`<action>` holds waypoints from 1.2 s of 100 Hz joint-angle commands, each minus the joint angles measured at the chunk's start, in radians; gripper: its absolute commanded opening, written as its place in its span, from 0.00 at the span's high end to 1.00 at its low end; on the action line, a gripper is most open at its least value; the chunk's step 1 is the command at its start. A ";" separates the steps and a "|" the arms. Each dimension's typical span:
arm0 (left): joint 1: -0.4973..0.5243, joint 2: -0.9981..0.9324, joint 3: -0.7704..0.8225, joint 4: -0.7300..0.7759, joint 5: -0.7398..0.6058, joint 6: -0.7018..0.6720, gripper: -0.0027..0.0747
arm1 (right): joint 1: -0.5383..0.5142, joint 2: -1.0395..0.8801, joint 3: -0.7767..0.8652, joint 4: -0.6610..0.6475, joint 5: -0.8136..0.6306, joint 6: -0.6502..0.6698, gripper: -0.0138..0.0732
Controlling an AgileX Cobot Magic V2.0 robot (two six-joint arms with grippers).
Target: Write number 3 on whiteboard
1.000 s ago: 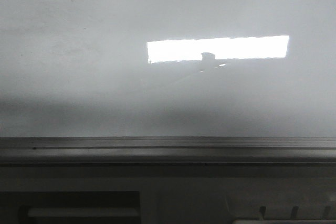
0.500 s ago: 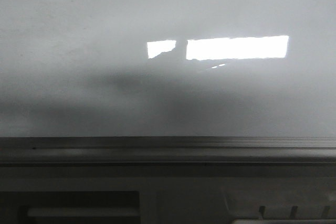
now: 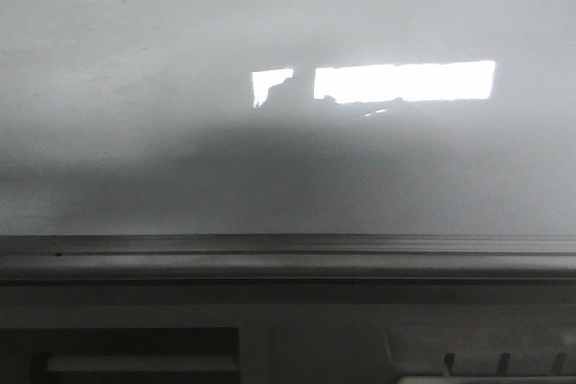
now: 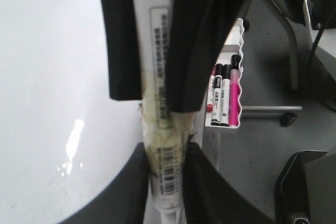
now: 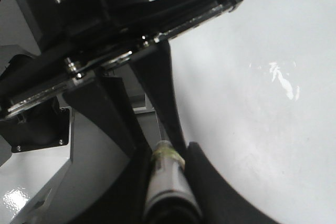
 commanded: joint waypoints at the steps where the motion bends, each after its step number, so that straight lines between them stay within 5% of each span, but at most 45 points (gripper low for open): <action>1: -0.002 -0.030 -0.034 -0.092 -0.041 0.021 0.75 | 0.001 -0.022 -0.033 0.058 -0.036 0.019 0.91; 17: -0.002 -0.092 -0.034 -0.071 -0.115 -0.127 0.35 | -0.028 -0.022 -0.033 0.014 -0.069 0.019 0.91; 37: -0.002 -0.232 -0.011 0.073 -0.205 -0.301 0.33 | -0.135 -0.022 -0.031 0.007 -0.140 0.019 0.91; 58: -0.002 -0.421 0.141 0.289 -0.363 -0.659 0.63 | -0.205 0.006 -0.030 -0.001 -0.224 0.019 0.91; 77: -0.002 -0.586 0.333 0.226 -0.543 -0.770 0.99 | -0.209 0.062 -0.030 -0.005 -0.244 0.019 0.91; 120: -0.002 -0.669 0.411 0.153 -0.604 -0.770 0.99 | -0.237 0.097 -0.028 -0.087 -0.281 0.019 0.91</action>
